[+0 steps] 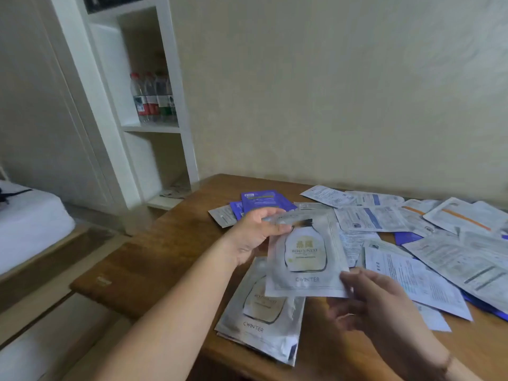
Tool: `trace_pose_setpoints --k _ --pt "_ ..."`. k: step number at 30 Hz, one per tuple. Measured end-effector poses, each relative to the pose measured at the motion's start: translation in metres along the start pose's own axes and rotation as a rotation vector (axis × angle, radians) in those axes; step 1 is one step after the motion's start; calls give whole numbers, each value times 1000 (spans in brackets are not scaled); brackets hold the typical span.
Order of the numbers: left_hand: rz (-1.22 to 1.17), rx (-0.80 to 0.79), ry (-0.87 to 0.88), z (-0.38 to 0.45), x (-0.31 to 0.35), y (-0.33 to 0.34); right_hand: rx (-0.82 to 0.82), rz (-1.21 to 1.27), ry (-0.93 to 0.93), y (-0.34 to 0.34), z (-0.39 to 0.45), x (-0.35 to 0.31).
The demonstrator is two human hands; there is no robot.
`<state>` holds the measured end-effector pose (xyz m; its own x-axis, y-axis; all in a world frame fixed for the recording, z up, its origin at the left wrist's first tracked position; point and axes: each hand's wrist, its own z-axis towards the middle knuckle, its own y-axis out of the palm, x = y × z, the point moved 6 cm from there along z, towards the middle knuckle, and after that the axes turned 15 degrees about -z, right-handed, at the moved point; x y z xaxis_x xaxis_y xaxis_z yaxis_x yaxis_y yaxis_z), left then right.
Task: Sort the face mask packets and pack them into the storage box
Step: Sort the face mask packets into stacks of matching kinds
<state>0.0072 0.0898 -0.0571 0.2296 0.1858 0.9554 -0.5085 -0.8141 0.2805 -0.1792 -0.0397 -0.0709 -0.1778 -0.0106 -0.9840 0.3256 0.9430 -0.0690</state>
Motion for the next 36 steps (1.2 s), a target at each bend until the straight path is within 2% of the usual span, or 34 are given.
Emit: trace_pose_setpoints --k 3,6,9,16,18,20,22,25,27,32,34,36 --pt "107 -11 -42 -2 0 -14 -194 -159 75 30 -5 10" --pt "400 21 -72 -6 -11 -27 -271 -279 113 46 -6 24" --pt "631 50 -68 -10 -22 -41 -309 -390 116 54 -8 32" --pt "866 175 53 -24 -20 -44 -392 -607 142 58 -13 29" --pt "908 228 76 -31 -11 -51 -313 -676 117 47 -8 23" --pt "814 253 10 -39 -7 -63 -154 -584 124 28 1 19" --pt "565 213 -144 -51 -10 -71 -82 -397 163 15 10 19" --pt "211 144 -338 -68 -13 -71 -127 -254 210 14 20 24" --pt "130 117 -394 -73 -14 -68 -143 -287 209 19 27 26" --pt "110 135 -395 -82 -17 -76 -62 -551 139 15 35 16" --pt "107 133 -383 -87 -14 -86 50 -865 -13 6 32 4" --pt "263 62 -343 -96 -13 -88 112 -1159 -216 9 22 -3"
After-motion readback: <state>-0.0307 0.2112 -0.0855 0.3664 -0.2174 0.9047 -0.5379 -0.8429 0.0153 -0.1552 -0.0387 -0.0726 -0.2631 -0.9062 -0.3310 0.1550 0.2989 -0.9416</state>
